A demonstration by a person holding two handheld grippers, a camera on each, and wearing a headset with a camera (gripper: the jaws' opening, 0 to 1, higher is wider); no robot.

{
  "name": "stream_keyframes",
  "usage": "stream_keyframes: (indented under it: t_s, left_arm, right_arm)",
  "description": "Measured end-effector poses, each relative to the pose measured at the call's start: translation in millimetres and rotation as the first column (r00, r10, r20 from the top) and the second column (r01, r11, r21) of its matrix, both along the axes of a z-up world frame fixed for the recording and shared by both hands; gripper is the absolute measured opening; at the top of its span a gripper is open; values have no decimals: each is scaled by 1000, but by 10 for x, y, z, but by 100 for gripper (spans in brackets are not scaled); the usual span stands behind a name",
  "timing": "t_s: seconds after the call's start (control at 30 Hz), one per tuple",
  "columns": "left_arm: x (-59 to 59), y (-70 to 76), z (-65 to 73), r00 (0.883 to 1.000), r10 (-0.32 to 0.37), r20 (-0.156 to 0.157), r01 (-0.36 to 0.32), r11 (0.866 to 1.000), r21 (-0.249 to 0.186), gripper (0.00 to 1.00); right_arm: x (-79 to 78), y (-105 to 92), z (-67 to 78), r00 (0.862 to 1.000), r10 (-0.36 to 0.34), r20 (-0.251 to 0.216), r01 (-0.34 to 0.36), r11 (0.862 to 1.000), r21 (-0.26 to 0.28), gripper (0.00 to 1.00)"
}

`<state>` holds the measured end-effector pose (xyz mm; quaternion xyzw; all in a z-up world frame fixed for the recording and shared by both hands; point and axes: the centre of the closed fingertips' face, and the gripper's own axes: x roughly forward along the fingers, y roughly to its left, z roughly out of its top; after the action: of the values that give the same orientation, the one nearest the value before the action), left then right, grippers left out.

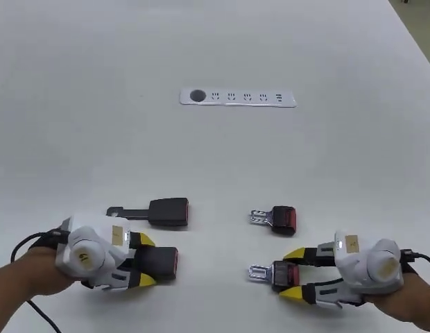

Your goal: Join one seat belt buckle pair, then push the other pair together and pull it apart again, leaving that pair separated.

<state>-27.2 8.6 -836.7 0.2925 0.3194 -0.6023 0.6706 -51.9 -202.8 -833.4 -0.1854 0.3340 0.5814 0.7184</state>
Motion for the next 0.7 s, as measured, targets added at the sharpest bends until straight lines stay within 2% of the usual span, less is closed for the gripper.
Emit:
stream_keyframes:
  t_s: [0.53, 0.7]
  left_arm:
    - [-14, -15, 4, 1000, -10, -10, 11, 1000, 16, 36]
    - [-19, -15, 6, 1000, -27, -16, 28, 999, 30, 36]
  right_arm:
    - [66, 406, -12, 1000, -15, 14, 14, 997, 71, 35]
    - [95, 617, -3, 1000, -17, 15, 15, 995, 100, 35]
